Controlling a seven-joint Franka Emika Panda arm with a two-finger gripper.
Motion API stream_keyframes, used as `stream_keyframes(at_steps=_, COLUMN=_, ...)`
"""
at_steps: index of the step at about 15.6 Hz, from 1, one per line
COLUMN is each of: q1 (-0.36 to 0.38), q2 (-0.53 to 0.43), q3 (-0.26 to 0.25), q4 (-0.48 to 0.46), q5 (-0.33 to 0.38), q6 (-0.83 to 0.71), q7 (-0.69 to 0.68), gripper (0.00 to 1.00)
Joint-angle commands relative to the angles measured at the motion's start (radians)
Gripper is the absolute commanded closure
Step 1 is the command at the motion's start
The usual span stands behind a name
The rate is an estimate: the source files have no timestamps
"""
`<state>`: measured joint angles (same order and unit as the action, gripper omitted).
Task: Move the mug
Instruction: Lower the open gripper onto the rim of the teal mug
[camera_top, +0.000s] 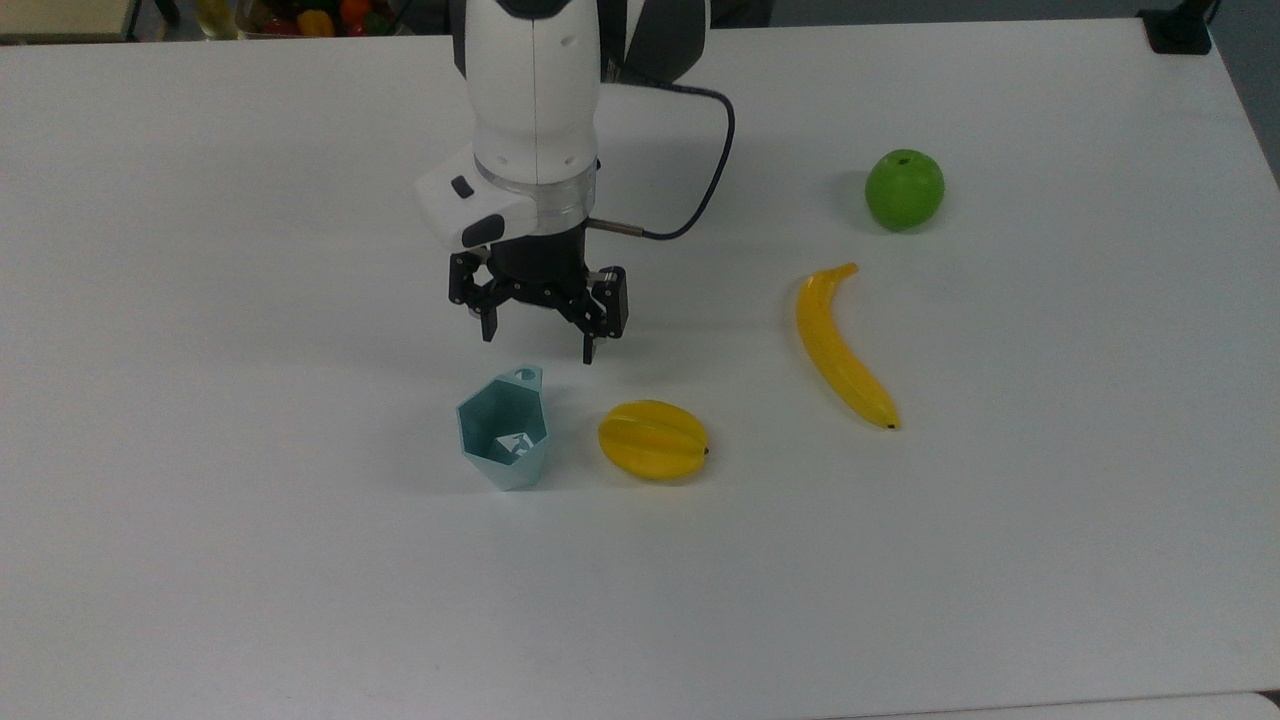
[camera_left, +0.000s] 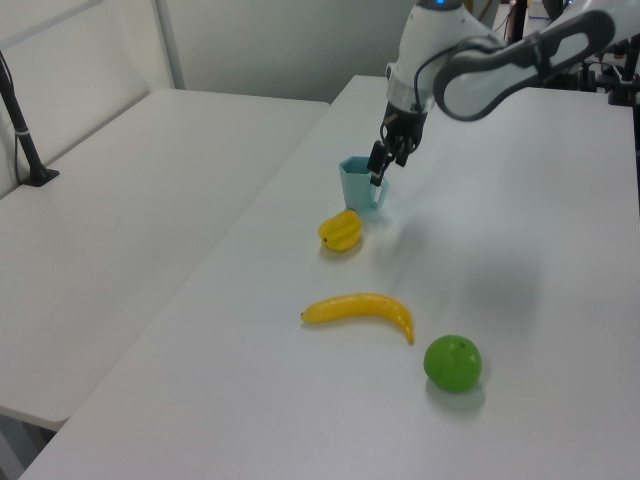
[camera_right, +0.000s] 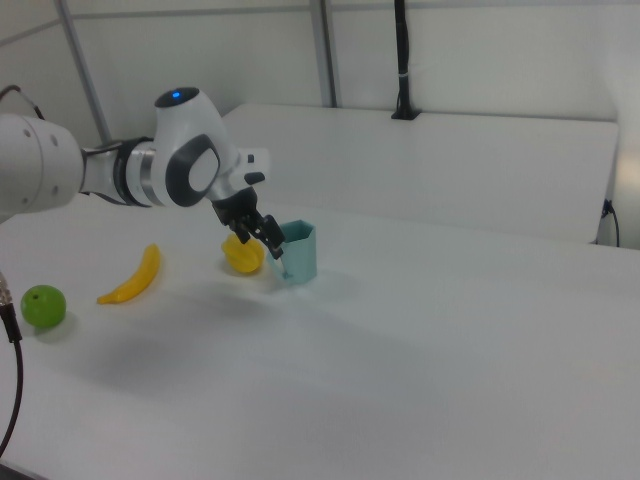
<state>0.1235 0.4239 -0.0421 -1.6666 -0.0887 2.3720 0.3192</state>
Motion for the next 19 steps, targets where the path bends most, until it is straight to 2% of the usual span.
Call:
stream_keyframes(at_steps=1, q1=0.005, q2=0.048, q3=-0.007, q4=0.007, q5=-0.048, q6=0.065, q7=0.021, gripper=0.15)
stream_keyframes(at_steps=3, q1=0.01, q2=0.075, q3=-0.007, q4=0.007, q5=-0.087, q6=0.069, q7=0.024, gripper=0.33)
stream_keyframes(at_steps=7, q1=0.008, q2=0.081, q3=-0.006, q4=0.007, q5=-0.088, q6=0.088, q7=0.026, gripper=0.6)
stream_keyframes(at_steps=8, q1=0.007, q2=0.081, q3=-0.005, q4=0.005, q5=-0.08, q6=0.13, q7=0.031, gripper=0.64)
stream_keyframes(at_steps=11, q1=0.007, q2=0.084, q3=-0.007, q4=0.001, q5=-0.092, q6=0.168, q7=0.078, gripper=0.64)
stream_keyframes(at_steps=14, q1=0.007, q2=0.078, q3=-0.007, q4=-0.001, q5=-0.094, q6=0.165, q7=0.075, gripper=0.88)
stream_keyframes(at_steps=15, q1=0.004, q2=0.069, q3=-0.007, q4=-0.007, q5=-0.097, q6=0.159, q7=0.074, gripper=0.93)
stream_keyframes(at_steps=19, q1=0.002, q2=-0.042, q3=-0.006, q4=-0.108, q5=-0.143, q6=0.128, q7=0.07, gripper=0.95)
